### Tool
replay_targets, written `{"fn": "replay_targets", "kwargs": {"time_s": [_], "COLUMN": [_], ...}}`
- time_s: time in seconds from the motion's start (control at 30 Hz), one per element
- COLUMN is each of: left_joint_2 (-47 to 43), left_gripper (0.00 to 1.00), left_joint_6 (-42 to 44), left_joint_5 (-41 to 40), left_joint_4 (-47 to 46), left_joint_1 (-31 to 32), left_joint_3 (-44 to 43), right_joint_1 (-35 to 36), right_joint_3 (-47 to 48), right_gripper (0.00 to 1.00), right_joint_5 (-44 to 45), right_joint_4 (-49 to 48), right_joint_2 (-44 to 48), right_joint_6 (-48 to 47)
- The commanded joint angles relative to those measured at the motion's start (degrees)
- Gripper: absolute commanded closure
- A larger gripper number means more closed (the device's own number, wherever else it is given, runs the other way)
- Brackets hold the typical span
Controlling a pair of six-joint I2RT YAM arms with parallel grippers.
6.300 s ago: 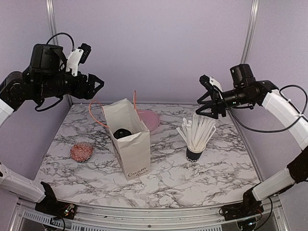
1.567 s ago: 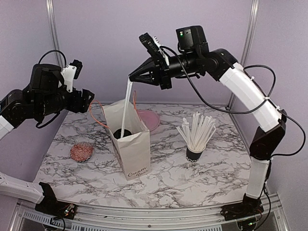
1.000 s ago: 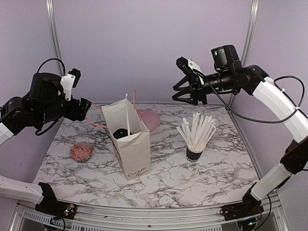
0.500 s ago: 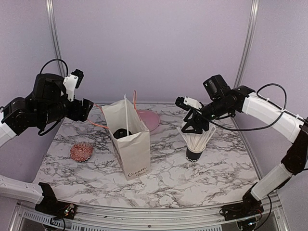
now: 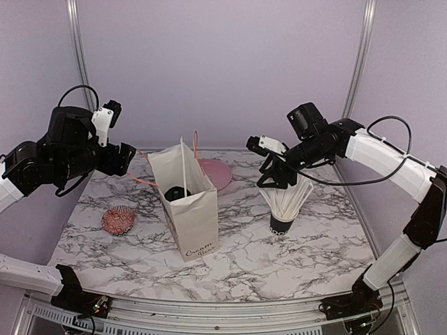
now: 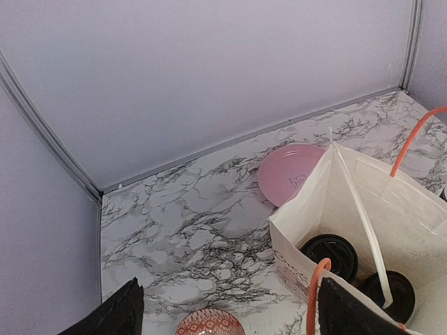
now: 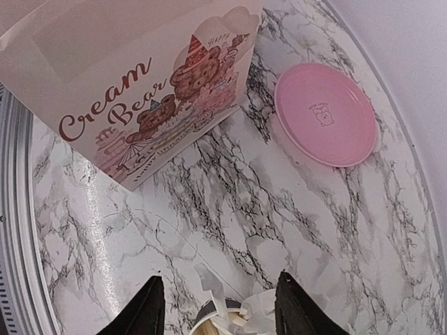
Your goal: Pack the takeout coffee
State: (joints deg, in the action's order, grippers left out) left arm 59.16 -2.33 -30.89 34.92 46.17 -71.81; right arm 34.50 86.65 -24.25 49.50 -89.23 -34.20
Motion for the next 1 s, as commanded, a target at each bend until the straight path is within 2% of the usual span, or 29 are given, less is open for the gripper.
{"fn": "replay_targets", "kwargs": {"time_s": [0.0, 0.2, 0.57, 0.83, 0.97], "left_joint_2": [-0.3, -0.2, -0.2, -0.7, -0.7], "left_gripper": [0.13, 0.13, 0.13, 0.13, 0.13], "left_joint_6": [0.2, 0.1, -0.3, -0.6, -0.6], "left_joint_5": [0.7, 1.1, 1.6, 2.0, 2.0], "left_joint_4": [-1.4, -1.4, -1.4, -1.3, -1.3], "left_joint_1": [-0.2, -0.2, -0.2, -0.2, -0.2], "left_joint_3": [0.5, 0.3, 0.4, 0.7, 0.4], "right_joint_1": [0.3, -1.0, -1.6, -1.6, -1.6], "right_joint_3": [0.7, -0.8, -2.3, -2.0, -1.2], "right_gripper": [0.49, 0.51, 0.64, 1.00, 1.00], "right_joint_5": [2.5, 4.9, 5.3, 5.2, 4.9], "right_joint_4": [1.0, 1.0, 3.2, 3.6, 4.6], "right_joint_2": [2.0, 3.8, 3.9, 3.7, 4.4], "right_joint_6": [0.8, 1.1, 1.0, 1.1, 0.9]}}
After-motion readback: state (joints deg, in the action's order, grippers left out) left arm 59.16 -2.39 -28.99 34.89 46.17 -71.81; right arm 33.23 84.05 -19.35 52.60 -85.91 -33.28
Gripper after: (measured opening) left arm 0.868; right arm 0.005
